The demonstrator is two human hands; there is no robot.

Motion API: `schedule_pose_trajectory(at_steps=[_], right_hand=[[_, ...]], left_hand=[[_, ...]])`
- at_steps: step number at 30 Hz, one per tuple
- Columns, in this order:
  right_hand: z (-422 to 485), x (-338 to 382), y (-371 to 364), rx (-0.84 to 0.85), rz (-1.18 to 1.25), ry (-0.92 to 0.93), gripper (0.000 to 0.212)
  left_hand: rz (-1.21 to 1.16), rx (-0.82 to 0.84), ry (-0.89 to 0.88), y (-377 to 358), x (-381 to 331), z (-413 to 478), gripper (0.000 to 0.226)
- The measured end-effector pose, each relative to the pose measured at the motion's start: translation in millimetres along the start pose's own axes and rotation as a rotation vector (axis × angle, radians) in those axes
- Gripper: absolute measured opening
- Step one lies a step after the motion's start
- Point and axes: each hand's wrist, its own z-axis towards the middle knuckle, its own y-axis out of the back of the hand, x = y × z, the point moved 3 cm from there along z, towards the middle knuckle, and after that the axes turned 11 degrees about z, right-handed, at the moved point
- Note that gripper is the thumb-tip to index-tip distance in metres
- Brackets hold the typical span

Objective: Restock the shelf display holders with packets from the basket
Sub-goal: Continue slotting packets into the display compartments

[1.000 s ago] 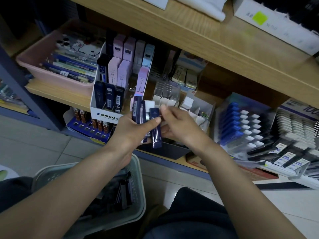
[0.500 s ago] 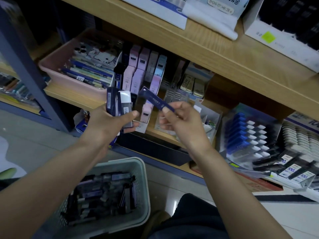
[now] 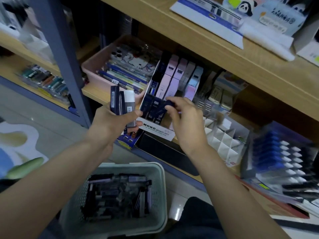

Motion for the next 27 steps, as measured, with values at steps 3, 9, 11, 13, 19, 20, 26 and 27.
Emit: schedule_pose_trajectory(at_steps=[3, 9, 11, 13, 19, 20, 26, 27], right_hand=[[6, 0, -14, 0.042, -0.061, -0.021, 0.021], [16, -3, -28, 0.068, -0.169, 0.018, 0.017], [18, -5, -30, 0.068, -0.226, 0.000, 0.019], [19, -5, -30, 0.052, -0.266, 0.002, 0.022], [20, 7, -30, -0.055, -0.007, -0.005, 0.016], [20, 11, -31, -0.050, 0.106, -0.027, 0.014], [14, 18, -32, 0.256, 0.483, -0.320, 0.011], [14, 18, -28, 0.241, 0.514, -0.343, 0.010]], left_hand=[[-0.015, 0.013, 0.010, 4, 0, 1, 0.034], [-0.040, 0.043, 0.029, 6, 0, 3, 0.031], [-0.040, 0.065, 0.023, 6, -1, 2, 0.025], [-0.040, 0.086, 0.027, 6, -1, 2, 0.024], [-0.020, 0.191, 0.074, 4, -1, 1, 0.022], [-0.003, 0.214, 0.079, 3, -2, 1, 0.024], [0.100, 0.360, 0.062, -7, -1, -6, 0.018], [0.100, 0.353, 0.053, -7, -2, -7, 0.017]])
